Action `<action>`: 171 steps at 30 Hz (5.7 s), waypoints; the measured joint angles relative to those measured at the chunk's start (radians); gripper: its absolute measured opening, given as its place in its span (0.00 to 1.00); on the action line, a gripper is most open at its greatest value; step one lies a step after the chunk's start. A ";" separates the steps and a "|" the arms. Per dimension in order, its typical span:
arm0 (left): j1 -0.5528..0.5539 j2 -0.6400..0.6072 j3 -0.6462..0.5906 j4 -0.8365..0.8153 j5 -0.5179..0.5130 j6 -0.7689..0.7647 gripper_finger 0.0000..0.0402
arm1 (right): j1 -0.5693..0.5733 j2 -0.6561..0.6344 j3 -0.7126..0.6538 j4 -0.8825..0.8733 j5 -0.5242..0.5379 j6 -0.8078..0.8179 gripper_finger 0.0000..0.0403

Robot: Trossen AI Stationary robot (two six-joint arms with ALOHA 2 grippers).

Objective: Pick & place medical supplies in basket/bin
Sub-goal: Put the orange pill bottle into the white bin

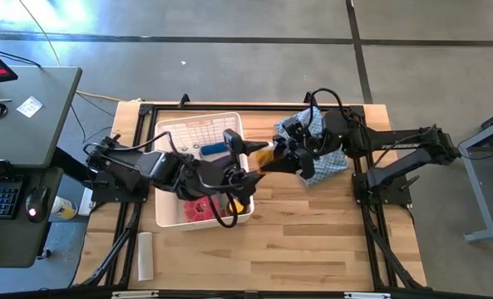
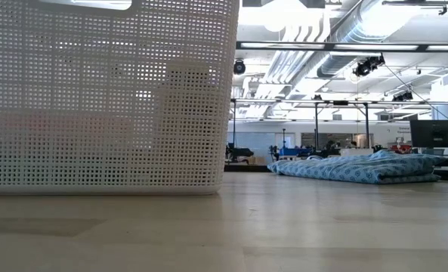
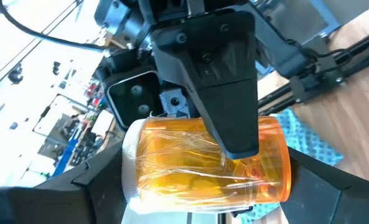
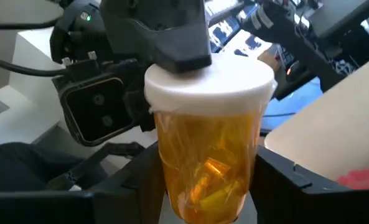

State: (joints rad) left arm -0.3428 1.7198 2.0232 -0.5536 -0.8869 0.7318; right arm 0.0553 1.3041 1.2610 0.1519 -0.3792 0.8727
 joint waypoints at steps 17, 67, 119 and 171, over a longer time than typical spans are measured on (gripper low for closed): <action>0.002 -0.001 0.000 0.080 -0.036 0.005 0.90 | 0.000 -0.001 0.003 0.039 0.077 -0.027 0.43; 0.068 -0.134 0.000 -0.269 0.696 -1.228 0.64 | 0.028 -0.079 0.002 -0.543 0.416 -0.594 0.40; 0.257 0.018 0.000 -0.270 0.878 -1.175 0.98 | 0.144 -0.039 0.002 -0.639 0.545 -0.611 0.41; 0.259 0.063 -0.002 -0.258 0.909 -1.209 0.59 | 0.144 -0.039 0.002 -0.648 0.552 -0.559 0.48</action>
State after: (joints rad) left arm -0.0834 1.7832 2.0216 -0.8113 0.0226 -0.4775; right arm 0.1993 1.2648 1.2629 -0.4965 0.1727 0.3141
